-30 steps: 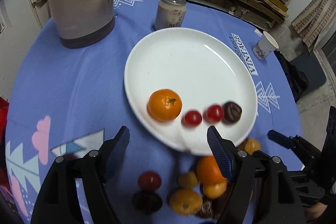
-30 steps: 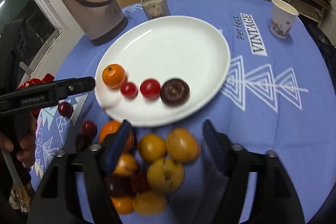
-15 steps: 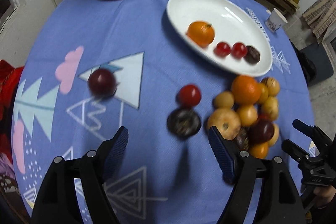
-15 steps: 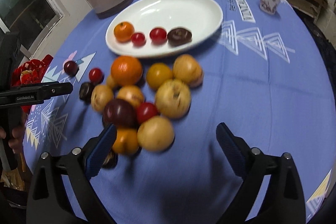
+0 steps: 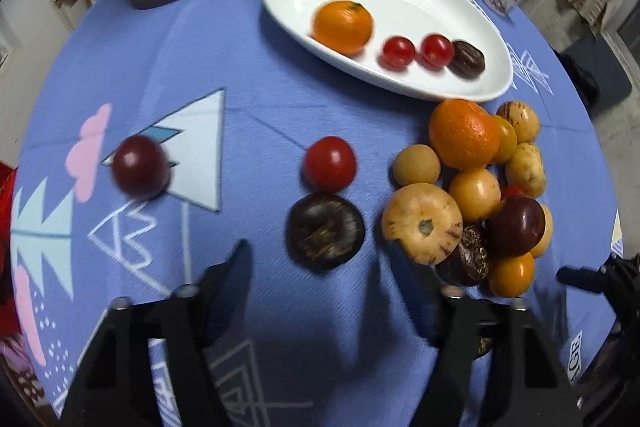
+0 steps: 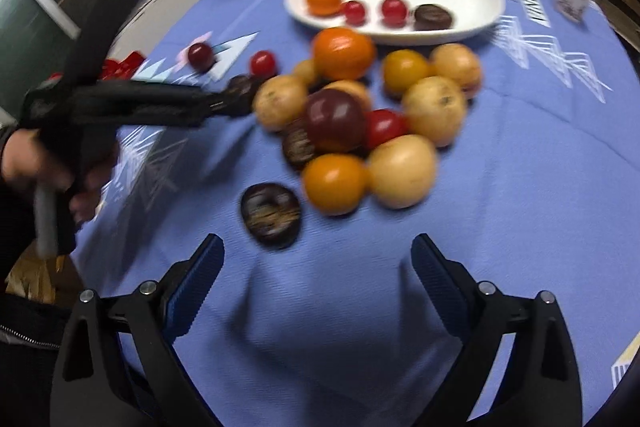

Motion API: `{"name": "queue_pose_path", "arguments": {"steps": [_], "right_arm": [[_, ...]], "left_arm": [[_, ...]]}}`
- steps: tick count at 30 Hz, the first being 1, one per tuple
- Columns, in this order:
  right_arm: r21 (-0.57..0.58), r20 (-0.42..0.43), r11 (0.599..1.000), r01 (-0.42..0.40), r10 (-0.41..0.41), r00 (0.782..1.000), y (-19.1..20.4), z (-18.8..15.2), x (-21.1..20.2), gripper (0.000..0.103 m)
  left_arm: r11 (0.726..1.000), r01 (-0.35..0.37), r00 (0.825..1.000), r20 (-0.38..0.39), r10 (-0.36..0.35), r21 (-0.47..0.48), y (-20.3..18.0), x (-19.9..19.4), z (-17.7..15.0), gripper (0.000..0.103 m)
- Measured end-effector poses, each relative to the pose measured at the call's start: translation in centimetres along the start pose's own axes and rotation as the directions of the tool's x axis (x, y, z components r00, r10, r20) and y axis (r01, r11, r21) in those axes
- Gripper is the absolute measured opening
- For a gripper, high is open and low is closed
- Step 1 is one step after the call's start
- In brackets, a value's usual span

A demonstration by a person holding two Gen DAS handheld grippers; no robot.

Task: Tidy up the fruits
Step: 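Move both open tools back to the fruit pile, then grasp a dark brown fruit with the left tool while the right tool grasps another, then carry both dark brown fruits onto the plate and open both tools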

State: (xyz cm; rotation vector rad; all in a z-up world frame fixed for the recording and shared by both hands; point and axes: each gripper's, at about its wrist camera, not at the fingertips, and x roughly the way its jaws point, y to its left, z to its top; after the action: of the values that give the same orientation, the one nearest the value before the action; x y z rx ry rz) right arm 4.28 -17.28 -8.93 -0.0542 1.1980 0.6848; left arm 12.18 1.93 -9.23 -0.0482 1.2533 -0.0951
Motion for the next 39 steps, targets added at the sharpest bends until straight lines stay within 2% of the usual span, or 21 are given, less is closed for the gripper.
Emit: {"name": "queue_pose_path", "arguments": {"steps": [2, 7, 10, 12, 15, 16, 17, 18, 19, 20, 24, 29, 35, 39], "right_arm": [[-0.006, -0.015, 1.0, -0.013, 0.013, 1.0, 0.6, 0.0, 0.6, 0.083], [-0.034, -0.021, 0.999, 0.0, 0.0, 1.0, 2.3, 0.3, 1.9, 0.083], [-0.037, -0.022, 0.999, 0.018, -0.019, 1.0, 2.7, 0.9, 2.8, 0.078], [-0.031, -0.042, 0.999, 0.036, -0.037, 0.998, 2.7, 1.2, 3.7, 0.078], [-0.058, -0.03, 0.995, 0.081, -0.083, 0.996, 3.4, 1.5, 4.3, 0.076], [-0.064, -0.029, 0.993, 0.096, -0.098, 0.995, 3.6, 1.6, 4.4, 0.071], [-0.079, -0.027, 0.988, 0.13, -0.132, 0.991, 3.7, 1.8, 4.6, 0.059], [-0.104, -0.022, 0.981, 0.161, -0.164, 0.986, 4.0, 2.0, 4.7, 0.053], [-0.111, -0.024, 0.98, 0.162, -0.166, 0.986, 4.0, 2.2, 4.7, 0.043], [-0.1, -0.034, 0.984, 0.15, -0.154, 0.987, 3.8, 2.4, 4.7, 0.043], [0.01, -0.071, 1.0, 0.025, -0.024, 0.997, 2.2, 2.7, 3.9, 0.043], [0.033, -0.021, 0.999, -0.039, 0.039, 0.999, 1.7, 2.5, 0.5, 0.043], [0.06, 0.097, 0.997, -0.048, 0.042, 0.994, 0.4, 4.7, -3.2, 0.043], [0.078, 0.185, 0.996, -0.036, 0.021, 0.983, -1.5, 7.4, -5.5, 0.043]], "left_arm": [[1.0, 0.003, 1.0, -0.011, -0.003, 0.004, 0.1, 0.7, 0.2, 0.042], [1.0, 0.005, 1.0, 0.005, -0.005, 0.002, 0.3, 0.7, 0.2, 0.041], [1.0, 0.024, 1.0, -0.001, -0.024, -0.009, 0.7, 0.5, -0.2, 0.041], [0.999, 0.039, 0.999, -0.005, -0.04, -0.021, 0.9, 0.4, -0.3, 0.041], [0.998, 0.054, 0.999, -0.008, -0.054, -0.029, 1.8, -0.1, -1.1, 0.041], [0.998, 0.055, 0.998, -0.007, -0.056, -0.029, 1.8, -0.2, -1.2, 0.041], [0.998, 0.057, 0.998, -0.006, -0.057, -0.03, 1.9, -0.3, -1.4, 0.041], [0.998, 0.058, 0.998, -0.005, -0.059, -0.033, 2.1, -0.3, -1.5, 0.041], [0.998, 0.061, 0.998, -0.004, -0.061, -0.036, 2.2, -0.4, -1.7, 0.041], [0.997, 0.062, 0.998, -0.005, -0.062, -0.038, 2.4, -0.5, -1.8, 0.041], [0.997, 0.062, 0.998, -0.007, -0.063, -0.048, 2.7, -1.0, -2.0, 0.041], [0.996, 0.079, 0.997, 0.024, -0.078, -0.051, 2.9, -2.8, -1.7, 0.041], [0.994, 0.097, 0.992, 0.086, -0.093, -0.044, 2.9, -5.6, -0.9, 0.041], [0.994, 0.105, 0.986, 0.136, -0.1, -0.029, 2.1, -7.7, 0.9, 0.041]]}}
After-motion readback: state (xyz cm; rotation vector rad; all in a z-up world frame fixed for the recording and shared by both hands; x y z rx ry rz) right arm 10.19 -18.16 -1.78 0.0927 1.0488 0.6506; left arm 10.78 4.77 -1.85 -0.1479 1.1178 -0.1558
